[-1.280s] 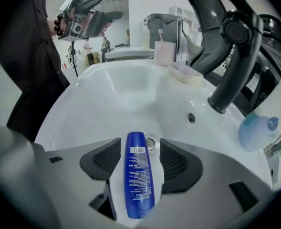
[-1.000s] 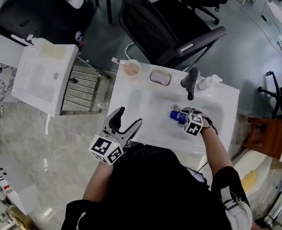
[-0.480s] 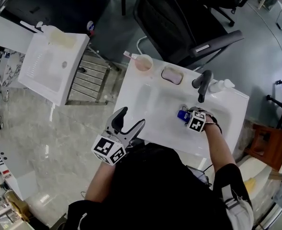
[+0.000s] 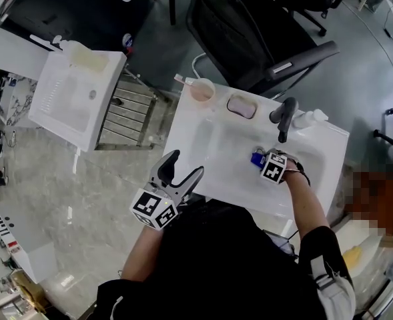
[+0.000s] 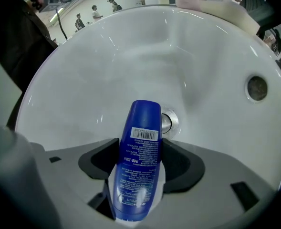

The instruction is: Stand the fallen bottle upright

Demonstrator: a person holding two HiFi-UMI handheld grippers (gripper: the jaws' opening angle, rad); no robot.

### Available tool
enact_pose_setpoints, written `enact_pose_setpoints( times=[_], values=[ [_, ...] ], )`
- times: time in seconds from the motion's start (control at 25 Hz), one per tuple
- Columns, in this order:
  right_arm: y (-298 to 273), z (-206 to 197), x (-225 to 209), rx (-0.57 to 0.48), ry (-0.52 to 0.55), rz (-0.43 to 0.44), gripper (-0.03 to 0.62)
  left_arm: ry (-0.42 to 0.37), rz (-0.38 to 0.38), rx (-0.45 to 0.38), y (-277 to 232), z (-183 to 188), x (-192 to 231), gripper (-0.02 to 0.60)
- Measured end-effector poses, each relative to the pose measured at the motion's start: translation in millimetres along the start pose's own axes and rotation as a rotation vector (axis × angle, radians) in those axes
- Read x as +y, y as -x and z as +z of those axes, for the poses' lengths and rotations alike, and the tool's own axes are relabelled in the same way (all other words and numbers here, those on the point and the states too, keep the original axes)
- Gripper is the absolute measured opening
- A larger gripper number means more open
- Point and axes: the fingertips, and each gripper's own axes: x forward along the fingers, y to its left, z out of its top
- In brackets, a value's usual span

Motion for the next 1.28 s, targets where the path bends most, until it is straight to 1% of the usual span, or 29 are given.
enact_pose_setpoints(
  times=[0.12, 0.32, 0.4, 0.52, 0.64, 0.92, 1.08, 1.28],
  values=[
    [4.8, 6.0, 3.0, -0.056, -0.013, -0.048, 0.290, -0.008, -0.016, 0.002, -0.7, 2.0, 0.1, 0.357],
    [36.5, 36.6, 3.9, -0.298, -0.142, -0.128, 0.285, -0.015, -0.054, 0.010, -5.7, 1.4, -0.2, 0.357],
    [52.2, 46.5, 3.3, -0.381, -0.175, -0.163, 0.284, -0.020, -0.077, 0.014, -9.7, 1.6, -3.3, 0.357],
    [75.6, 52.9, 0.9, -0.472, -0.219, -0.218, 0.281, -0.033, -0.127, 0.018, -19.5, 4.6, -11.0, 0.357],
    [100.5, 57.6, -0.9, -0.575, -0.288, -0.262, 0.275, -0.045, -0.176, 0.014, -27.2, 7.7, -17.9, 0.357],
    [158.1, 67.7, 4.2, -0.826, -0.482, -0.322, 0.270, -0.051, -0.244, 0.007, -32.8, 9.0, -26.5, 0.357],
    [185.4, 64.0, 6.1, -0.913, -0.549, -0.363, 0.269, -0.048, -0.274, 0.004, -37.8, 9.8, -30.0, 0.357],
    [215.6, 41.8, -0.5, -0.952, -0.597, -0.456, 0.270, -0.058, -0.320, 0.011, -47.4, 11.7, -38.4, 0.357]
  ],
)
